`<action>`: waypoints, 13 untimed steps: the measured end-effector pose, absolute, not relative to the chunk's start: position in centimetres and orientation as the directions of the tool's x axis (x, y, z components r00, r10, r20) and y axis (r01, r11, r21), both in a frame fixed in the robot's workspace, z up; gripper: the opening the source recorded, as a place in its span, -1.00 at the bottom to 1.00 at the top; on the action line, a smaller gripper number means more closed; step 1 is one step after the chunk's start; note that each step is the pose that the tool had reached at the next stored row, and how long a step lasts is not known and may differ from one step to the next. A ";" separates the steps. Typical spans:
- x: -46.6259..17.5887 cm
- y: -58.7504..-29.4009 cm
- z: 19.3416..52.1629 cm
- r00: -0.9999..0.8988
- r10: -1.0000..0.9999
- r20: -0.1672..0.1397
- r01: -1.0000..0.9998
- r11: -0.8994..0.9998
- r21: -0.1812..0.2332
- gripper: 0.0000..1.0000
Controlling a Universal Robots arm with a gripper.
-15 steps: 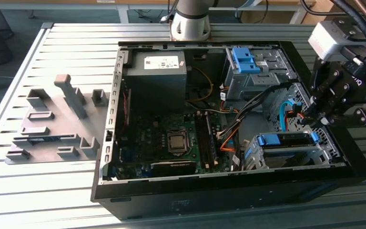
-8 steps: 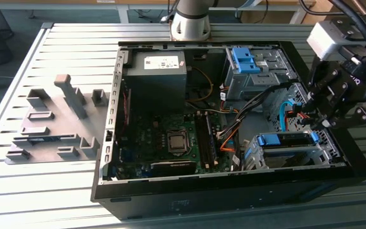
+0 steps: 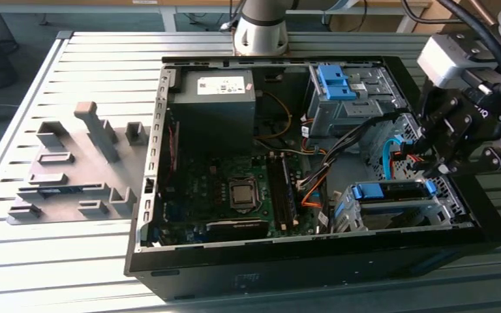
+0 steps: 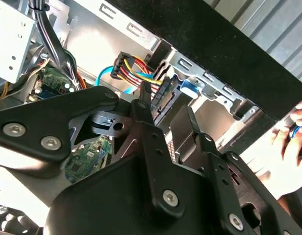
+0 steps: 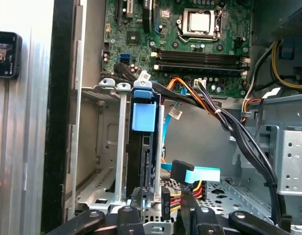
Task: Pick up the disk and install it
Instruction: 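Insert the first disk wire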
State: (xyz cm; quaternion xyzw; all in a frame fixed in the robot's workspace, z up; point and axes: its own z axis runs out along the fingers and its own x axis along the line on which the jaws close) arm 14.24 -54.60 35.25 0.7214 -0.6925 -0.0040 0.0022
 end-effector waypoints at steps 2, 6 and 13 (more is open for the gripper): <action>14.3 -54.5 34.9 0.041 -0.999 -0.003 -0.999 -0.041 0.012 -0.12; 14.3 -54.5 34.8 0.041 -0.999 -0.003 -0.999 -0.041 0.016 -0.29; 14.3 -54.4 34.7 0.041 -0.999 -0.003 -0.999 -0.041 0.016 -0.45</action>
